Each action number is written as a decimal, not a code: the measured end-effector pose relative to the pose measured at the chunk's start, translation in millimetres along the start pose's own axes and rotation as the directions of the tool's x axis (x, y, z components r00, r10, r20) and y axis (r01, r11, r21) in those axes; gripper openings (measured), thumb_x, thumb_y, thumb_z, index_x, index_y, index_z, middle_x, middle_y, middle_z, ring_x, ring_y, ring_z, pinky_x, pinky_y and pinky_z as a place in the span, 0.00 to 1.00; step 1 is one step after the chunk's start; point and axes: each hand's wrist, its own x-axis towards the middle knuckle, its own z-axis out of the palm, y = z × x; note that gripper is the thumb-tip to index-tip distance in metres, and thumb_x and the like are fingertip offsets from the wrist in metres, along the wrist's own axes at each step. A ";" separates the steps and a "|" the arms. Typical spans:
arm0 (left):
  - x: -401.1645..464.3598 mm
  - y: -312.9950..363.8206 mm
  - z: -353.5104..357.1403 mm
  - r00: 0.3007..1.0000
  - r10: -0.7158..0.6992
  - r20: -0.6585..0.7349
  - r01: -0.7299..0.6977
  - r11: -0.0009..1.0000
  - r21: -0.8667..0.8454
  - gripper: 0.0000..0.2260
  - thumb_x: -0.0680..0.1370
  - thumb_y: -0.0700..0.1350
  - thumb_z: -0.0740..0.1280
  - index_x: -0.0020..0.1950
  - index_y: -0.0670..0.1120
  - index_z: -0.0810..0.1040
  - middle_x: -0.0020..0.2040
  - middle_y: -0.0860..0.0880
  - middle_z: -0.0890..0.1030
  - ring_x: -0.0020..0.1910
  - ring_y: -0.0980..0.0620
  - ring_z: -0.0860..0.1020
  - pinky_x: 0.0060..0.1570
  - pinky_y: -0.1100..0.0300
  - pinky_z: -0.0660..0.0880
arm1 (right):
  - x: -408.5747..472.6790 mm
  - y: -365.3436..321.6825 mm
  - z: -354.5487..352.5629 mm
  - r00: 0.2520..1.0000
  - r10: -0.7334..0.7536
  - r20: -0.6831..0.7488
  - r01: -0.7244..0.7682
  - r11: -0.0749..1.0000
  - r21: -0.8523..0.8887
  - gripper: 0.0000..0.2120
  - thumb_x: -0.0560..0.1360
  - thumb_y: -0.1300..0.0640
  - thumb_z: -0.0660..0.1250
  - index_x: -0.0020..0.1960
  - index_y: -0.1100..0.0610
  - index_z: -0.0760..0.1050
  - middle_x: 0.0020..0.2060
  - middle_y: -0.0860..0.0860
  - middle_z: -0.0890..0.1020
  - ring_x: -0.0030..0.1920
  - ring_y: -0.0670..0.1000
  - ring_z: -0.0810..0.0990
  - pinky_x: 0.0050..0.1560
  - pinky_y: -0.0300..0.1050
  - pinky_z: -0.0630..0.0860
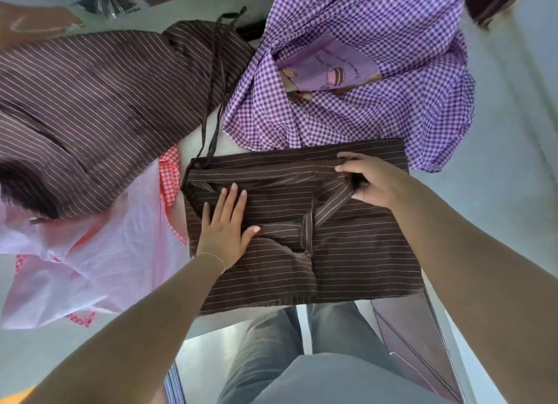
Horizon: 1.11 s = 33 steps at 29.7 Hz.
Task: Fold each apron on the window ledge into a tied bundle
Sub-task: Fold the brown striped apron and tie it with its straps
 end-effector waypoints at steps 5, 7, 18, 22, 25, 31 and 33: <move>4.7 3.2 5.6 0.999 -0.054 0.002 0.054 0.998 0.007 0.32 0.77 0.65 0.37 0.78 0.52 0.39 0.77 0.51 0.36 0.77 0.48 0.39 0.75 0.43 0.42 | -3.7 1.7 -7.1 0.963 -0.259 -0.074 0.221 0.918 -0.330 0.16 0.75 0.61 0.69 0.62 0.55 0.73 0.59 0.55 0.78 0.51 0.51 0.81 0.43 0.39 0.78; 6.7 3.1 5.8 0.998 -0.061 0.005 0.061 0.998 0.011 0.32 0.77 0.65 0.37 0.78 0.53 0.40 0.77 0.52 0.37 0.77 0.48 0.39 0.74 0.44 0.41 | 9.4 15.3 -11.2 0.765 -0.601 -0.232 0.219 0.581 -0.784 0.22 0.75 0.56 0.70 0.66 0.53 0.68 0.62 0.53 0.73 0.56 0.51 0.76 0.47 0.37 0.78; 5.9 1.5 6.6 0.997 -0.070 0.027 0.069 0.997 0.014 0.30 0.77 0.64 0.36 0.77 0.54 0.36 0.78 0.51 0.37 0.77 0.49 0.36 0.75 0.45 0.39 | 16.7 57.6 12.7 0.842 -0.212 -0.496 0.108 0.967 -0.231 0.21 0.75 0.58 0.69 0.66 0.59 0.70 0.53 0.53 0.79 0.53 0.51 0.79 0.46 0.39 0.76; 4.0 0.2 6.0 0.998 -0.064 0.020 0.063 0.998 0.008 0.29 0.77 0.64 0.35 0.75 0.55 0.33 0.77 0.52 0.35 0.77 0.49 0.36 0.75 0.45 0.39 | -6.2 26.3 0.4 0.919 -0.271 -0.285 0.264 0.962 -0.062 0.08 0.79 0.60 0.64 0.58 0.57 0.73 0.49 0.54 0.84 0.51 0.54 0.84 0.52 0.53 0.80; 3.6 0.4 5.6 0.998 -0.057 0.017 0.057 0.998 -0.005 0.29 0.77 0.64 0.35 0.76 0.55 0.34 0.77 0.52 0.34 0.76 0.49 0.35 0.75 0.45 0.39 | -21.5 3.0 -10.6 0.961 -0.254 -0.105 0.259 0.965 0.039 0.02 0.79 0.62 0.60 0.50 0.58 0.72 0.32 0.51 0.80 0.37 0.50 0.81 0.44 0.49 0.79; 4.6 2.7 2.6 0.998 -0.059 0.003 0.059 0.998 -0.038 0.30 0.79 0.63 0.41 0.79 0.52 0.44 0.79 0.50 0.43 0.78 0.48 0.41 0.75 0.45 0.41 | -22.7 10.3 -39.1 0.998 -0.065 0.009 0.065 0.968 -0.242 0.08 0.76 0.56 0.68 0.52 0.59 0.76 0.36 0.51 0.79 0.28 0.45 0.74 0.42 0.44 0.78; 6.8 4.5 -4.4 0.994 -0.084 -0.062 0.078 0.992 -0.099 0.29 0.80 0.62 0.48 0.78 0.50 0.52 0.79 0.48 0.53 0.78 0.47 0.50 0.74 0.45 0.48 | -23.1 19.1 -37.4 0.986 -0.127 -0.105 0.065 0.887 -0.458 0.09 0.76 0.54 0.69 0.51 0.59 0.78 0.38 0.52 0.81 0.23 0.43 0.70 0.36 0.41 0.75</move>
